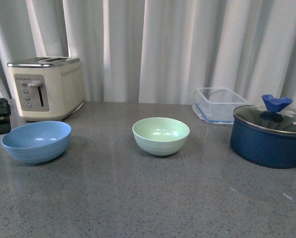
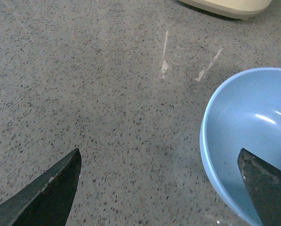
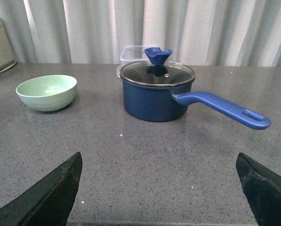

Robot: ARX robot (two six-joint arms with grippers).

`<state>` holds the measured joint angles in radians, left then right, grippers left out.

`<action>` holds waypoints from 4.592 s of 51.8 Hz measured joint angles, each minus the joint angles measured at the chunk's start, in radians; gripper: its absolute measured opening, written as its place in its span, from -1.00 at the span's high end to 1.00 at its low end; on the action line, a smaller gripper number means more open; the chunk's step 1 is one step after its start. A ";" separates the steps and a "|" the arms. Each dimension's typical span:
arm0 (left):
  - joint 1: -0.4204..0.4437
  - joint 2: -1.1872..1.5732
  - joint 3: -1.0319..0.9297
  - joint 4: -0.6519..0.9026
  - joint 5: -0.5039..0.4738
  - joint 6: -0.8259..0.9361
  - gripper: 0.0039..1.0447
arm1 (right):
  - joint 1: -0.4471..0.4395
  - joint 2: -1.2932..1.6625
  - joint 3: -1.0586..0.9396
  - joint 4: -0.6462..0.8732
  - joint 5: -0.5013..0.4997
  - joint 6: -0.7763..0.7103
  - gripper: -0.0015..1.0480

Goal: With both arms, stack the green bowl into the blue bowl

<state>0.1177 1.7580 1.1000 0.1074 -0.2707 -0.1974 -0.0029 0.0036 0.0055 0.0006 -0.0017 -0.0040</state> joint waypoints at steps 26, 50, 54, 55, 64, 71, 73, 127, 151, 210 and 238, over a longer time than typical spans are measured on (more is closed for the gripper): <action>-0.034 0.257 0.248 -0.018 0.009 0.012 -0.87 | 0.000 0.000 0.000 0.000 0.000 0.000 -0.81; -0.059 0.293 0.299 -0.108 -0.010 0.030 0.57 | 0.000 0.000 0.000 0.000 0.000 0.000 -0.81; -0.056 0.293 0.299 -0.111 -0.010 0.014 0.77 | 0.000 0.000 0.000 0.000 0.000 0.000 -0.81; -0.055 0.292 0.300 -0.113 -0.005 0.009 0.82 | 0.000 0.000 0.000 0.000 0.000 0.000 -0.81; -0.052 0.270 0.304 -0.117 -0.003 -0.010 0.92 | 0.000 0.000 0.000 0.000 0.000 0.000 -0.81; -0.055 0.264 0.313 -0.126 0.013 -0.026 0.92 | 0.000 0.000 0.000 0.000 0.000 0.000 -0.81; -0.057 0.263 0.319 -0.130 0.015 -0.029 0.92 | 0.000 0.000 0.000 0.000 0.000 0.000 -0.81; -0.283 0.408 0.578 -0.238 0.004 -0.079 0.92 | 0.000 0.000 0.000 0.000 0.000 0.000 -0.81; -0.285 0.428 0.592 -0.247 -0.019 -0.097 0.29 | 0.000 0.000 0.000 0.000 0.000 0.000 -0.81; -0.223 -0.302 -0.494 0.760 0.167 0.180 0.28 | 0.000 0.000 0.000 0.000 0.000 0.000 -0.81; -0.119 -0.649 -0.900 0.795 0.265 0.192 0.94 | 0.000 0.000 0.000 0.000 0.000 0.000 -0.81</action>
<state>-0.0017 1.1095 0.2005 0.9028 -0.0059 -0.0059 -0.0029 0.0036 0.0055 0.0006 -0.0013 -0.0040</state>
